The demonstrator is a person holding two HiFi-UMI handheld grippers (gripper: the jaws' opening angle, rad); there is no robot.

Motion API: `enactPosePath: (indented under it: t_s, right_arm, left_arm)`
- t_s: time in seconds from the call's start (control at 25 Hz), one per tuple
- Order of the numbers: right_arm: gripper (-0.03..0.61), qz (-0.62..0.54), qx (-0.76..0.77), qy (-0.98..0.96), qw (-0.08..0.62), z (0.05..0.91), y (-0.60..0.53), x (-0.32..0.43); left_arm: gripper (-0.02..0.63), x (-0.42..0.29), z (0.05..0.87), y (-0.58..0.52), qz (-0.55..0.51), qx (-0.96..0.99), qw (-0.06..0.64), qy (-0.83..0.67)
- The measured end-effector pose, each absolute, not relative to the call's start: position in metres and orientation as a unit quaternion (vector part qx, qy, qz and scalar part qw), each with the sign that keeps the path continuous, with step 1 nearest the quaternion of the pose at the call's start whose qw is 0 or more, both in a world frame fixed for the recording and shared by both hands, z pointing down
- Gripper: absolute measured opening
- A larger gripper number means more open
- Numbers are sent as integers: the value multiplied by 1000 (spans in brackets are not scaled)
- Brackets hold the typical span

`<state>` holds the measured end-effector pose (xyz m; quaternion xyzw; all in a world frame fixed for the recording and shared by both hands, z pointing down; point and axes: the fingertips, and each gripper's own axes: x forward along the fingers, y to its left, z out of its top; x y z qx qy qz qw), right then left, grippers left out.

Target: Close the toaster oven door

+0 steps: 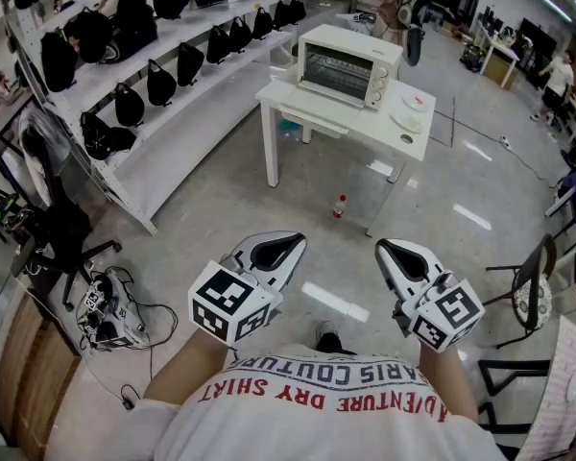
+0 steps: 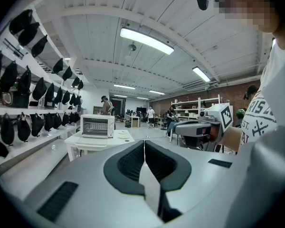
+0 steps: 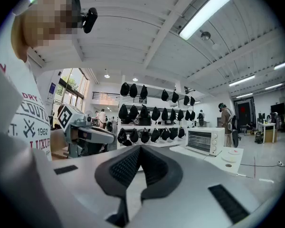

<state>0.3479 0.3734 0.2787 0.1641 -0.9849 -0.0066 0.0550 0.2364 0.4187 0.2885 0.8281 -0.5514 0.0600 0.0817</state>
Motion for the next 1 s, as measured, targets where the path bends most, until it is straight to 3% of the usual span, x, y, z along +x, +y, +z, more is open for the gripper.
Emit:
enactPosePath:
  t_s: [0.6,1.0]
  right_arm:
    - [25,12,143,-988,59,282,363,342]
    - [25,39,141,-988,59,314,275,305]
  left_arm:
    - [31,230,289,407,74,826,83,-552]
    - [31,185,318,339,97,806,95,-576]
